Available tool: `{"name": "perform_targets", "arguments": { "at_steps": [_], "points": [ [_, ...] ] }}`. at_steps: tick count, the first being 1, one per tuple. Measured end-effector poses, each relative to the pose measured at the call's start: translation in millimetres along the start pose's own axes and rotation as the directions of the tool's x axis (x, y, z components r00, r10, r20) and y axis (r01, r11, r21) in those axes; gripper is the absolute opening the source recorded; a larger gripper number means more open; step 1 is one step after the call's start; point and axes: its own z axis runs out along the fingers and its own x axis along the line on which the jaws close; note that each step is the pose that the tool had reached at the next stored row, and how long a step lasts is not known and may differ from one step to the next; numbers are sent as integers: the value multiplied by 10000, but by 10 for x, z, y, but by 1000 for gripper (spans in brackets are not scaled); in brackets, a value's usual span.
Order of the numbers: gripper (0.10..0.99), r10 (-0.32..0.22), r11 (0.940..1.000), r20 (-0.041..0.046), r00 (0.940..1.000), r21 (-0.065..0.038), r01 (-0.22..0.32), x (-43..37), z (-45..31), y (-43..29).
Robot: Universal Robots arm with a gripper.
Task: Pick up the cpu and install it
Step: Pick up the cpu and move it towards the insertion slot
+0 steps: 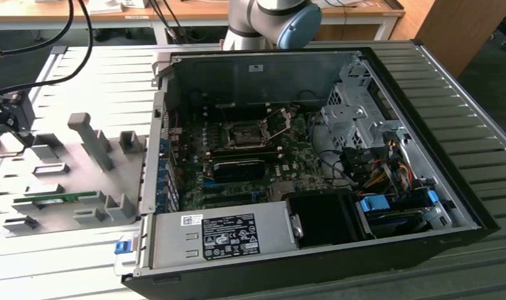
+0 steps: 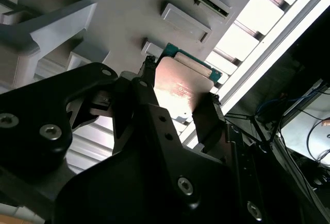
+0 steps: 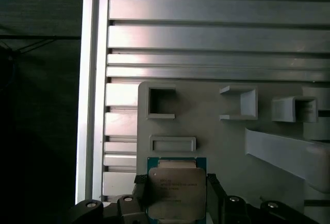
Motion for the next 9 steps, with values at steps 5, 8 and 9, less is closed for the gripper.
{"name": "perform_targets", "arguments": {
  "at_steps": [5, 8, 9],
  "points": [
    [541, 5, 10000, -4, 10000, -16, -5, 2, -8, 0],
    [541, 4, 10000, -5, 10000, -22, -4, 3, -18, 1],
    [541, 5, 10000, -4, 10000, -27, -5, 3, -29, 2]
  ]
}}
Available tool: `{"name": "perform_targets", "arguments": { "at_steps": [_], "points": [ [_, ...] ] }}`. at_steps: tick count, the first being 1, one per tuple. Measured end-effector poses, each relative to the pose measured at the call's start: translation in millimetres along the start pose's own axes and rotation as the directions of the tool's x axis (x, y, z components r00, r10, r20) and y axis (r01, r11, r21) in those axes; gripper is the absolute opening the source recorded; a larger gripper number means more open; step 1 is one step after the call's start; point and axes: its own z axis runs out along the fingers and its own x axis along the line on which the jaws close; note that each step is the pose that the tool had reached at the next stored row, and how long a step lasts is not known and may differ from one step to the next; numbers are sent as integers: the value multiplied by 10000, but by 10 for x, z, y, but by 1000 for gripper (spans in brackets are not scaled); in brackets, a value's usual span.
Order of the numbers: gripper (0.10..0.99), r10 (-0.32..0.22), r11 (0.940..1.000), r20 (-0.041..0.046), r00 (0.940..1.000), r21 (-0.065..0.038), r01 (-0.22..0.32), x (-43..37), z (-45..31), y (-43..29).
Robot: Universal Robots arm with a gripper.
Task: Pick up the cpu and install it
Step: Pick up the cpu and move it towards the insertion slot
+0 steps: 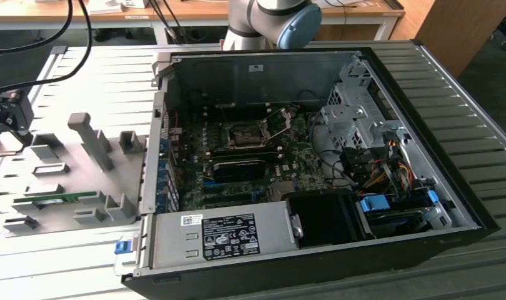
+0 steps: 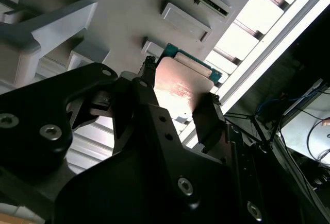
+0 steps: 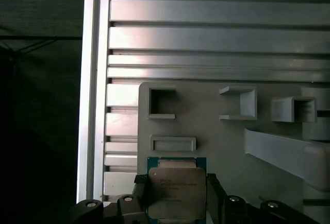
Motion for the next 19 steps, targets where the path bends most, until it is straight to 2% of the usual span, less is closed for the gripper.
{"name": "perform_targets", "arguments": {
  "at_steps": [14, 19],
  "points": [
    [541, 1, 10000, 2, 10000, -16, -1, 1, -101, 6],
    [541, 1, 10000, 3, 10000, -16, -1, 1, -161, 9]
  ]
}}
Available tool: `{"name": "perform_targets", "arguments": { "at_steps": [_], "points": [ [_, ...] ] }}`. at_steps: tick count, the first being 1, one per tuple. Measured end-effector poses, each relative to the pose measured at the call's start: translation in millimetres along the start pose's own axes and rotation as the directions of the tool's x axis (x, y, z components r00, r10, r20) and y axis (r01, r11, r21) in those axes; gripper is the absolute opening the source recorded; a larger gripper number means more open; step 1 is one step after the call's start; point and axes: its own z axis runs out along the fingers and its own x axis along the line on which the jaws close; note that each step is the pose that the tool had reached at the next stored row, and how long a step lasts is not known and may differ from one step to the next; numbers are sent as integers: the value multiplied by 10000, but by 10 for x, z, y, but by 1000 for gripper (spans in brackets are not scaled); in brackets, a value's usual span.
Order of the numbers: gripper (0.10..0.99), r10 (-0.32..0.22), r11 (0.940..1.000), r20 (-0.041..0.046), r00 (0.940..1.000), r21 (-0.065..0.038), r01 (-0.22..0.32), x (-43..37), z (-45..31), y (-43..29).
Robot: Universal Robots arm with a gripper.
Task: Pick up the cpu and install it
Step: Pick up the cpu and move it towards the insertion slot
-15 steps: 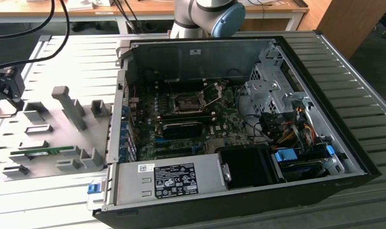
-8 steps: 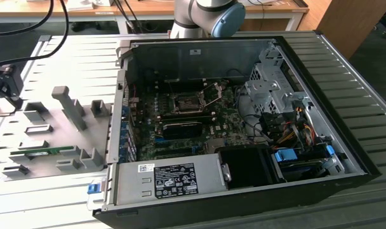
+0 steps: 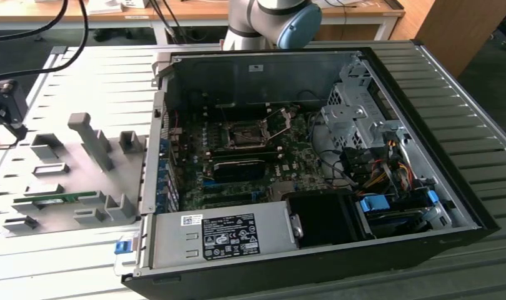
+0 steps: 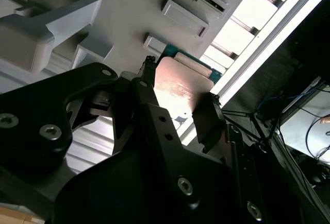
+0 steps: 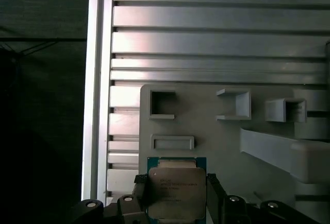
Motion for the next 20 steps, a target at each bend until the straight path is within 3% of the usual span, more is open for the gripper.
{"name": "perform_targets", "arguments": {
  "at_steps": [20],
  "points": [
    [541, 0, 10000, -1, 10000, 1, 0, 2, -277, 18]
  ]
}}
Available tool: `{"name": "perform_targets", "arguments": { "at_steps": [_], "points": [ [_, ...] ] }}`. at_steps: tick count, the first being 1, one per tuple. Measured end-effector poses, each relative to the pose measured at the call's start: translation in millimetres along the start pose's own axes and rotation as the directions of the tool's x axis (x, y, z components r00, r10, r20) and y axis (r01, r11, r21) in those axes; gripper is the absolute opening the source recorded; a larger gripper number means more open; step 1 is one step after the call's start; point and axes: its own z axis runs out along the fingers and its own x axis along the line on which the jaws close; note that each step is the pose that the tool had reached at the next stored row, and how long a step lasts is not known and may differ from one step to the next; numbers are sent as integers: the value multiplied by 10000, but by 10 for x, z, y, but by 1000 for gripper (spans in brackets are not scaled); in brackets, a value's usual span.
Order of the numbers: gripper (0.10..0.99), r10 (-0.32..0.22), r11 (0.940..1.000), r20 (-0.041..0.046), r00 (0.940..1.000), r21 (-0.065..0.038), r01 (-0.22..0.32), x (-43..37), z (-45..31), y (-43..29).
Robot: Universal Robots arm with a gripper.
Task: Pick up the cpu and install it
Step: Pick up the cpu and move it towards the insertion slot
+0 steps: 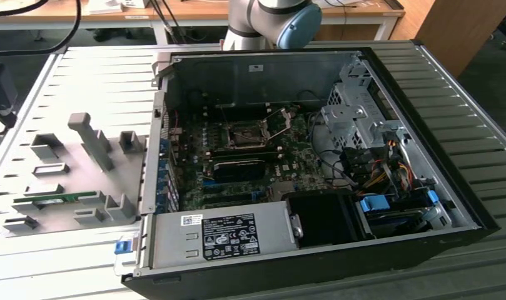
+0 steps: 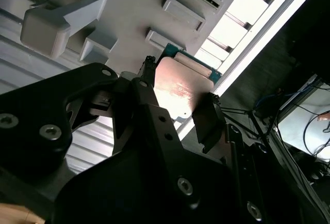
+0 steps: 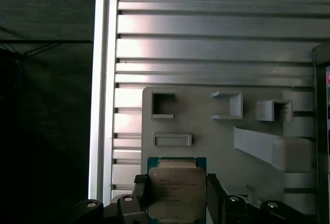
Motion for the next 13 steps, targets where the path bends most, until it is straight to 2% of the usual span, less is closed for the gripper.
{"name": "perform_targets", "arguments": {
  "at_steps": [13],
  "points": [
    [541, 0, 10000, 0, 10000, 0, 0, 1, -162, 11]
  ]
}}
